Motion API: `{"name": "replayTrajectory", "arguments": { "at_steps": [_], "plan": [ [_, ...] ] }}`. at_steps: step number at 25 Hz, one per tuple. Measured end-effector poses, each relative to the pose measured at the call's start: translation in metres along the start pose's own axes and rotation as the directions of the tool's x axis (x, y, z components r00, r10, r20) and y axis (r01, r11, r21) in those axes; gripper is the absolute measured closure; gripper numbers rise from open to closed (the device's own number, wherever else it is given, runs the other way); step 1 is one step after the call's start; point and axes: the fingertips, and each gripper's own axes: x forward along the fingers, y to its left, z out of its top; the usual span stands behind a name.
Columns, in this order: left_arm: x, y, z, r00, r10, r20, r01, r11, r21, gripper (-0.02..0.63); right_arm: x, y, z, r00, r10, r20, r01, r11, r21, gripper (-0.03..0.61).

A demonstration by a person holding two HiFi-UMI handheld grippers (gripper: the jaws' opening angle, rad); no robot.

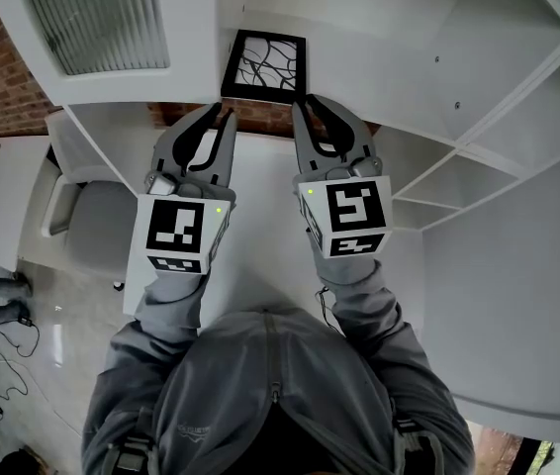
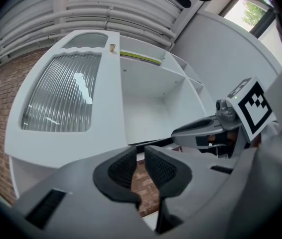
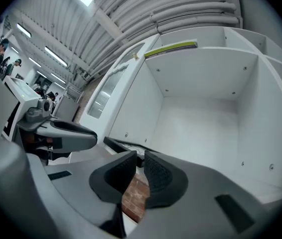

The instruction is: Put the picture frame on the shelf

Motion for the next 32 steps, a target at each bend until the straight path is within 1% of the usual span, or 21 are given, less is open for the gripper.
{"name": "replayTrajectory", "arguments": {
  "at_steps": [8,11,13,17,22,26,32],
  "plan": [
    [-0.004,-0.008,-0.005,1.000,-0.023,-0.013,0.023,1.000,-0.009,0.572,0.004,0.000,-0.005,0.999,-0.032,-0.010,0.032,0.999,-0.018,0.515],
    [-0.006,-0.012,-0.007,0.999,-0.032,-0.020,0.032,0.999,-0.013,0.592,0.004,0.000,-0.006,0.999,-0.041,-0.012,0.041,0.999,-0.008,0.515],
    [-0.008,-0.015,-0.007,0.999,-0.042,-0.023,0.042,0.999,-0.016,0.603,0.000,-0.002,-0.004,0.999,-0.054,0.004,0.054,0.998,0.011,0.515],
    [-0.015,-0.022,-0.004,0.998,-0.052,-0.025,0.052,0.999,-0.015,0.606,-0.017,-0.005,0.005,0.996,-0.077,0.045,0.074,0.995,0.062,0.528],
    [-0.030,-0.033,0.000,0.998,-0.057,-0.015,0.056,0.998,-0.030,0.607,-0.045,-0.002,0.006,0.992,-0.108,0.068,0.099,0.989,0.112,0.549],
    [-0.045,-0.042,-0.007,0.999,-0.040,-0.022,0.039,0.998,-0.040,0.607,-0.069,0.004,-0.006,0.990,-0.127,0.059,0.118,0.984,0.131,0.549],
    [-0.072,-0.062,-0.022,0.999,-0.033,-0.033,0.031,0.998,-0.047,0.607,-0.104,0.017,-0.029,0.986,-0.159,0.043,0.152,0.980,0.128,0.551]
  ]
}}
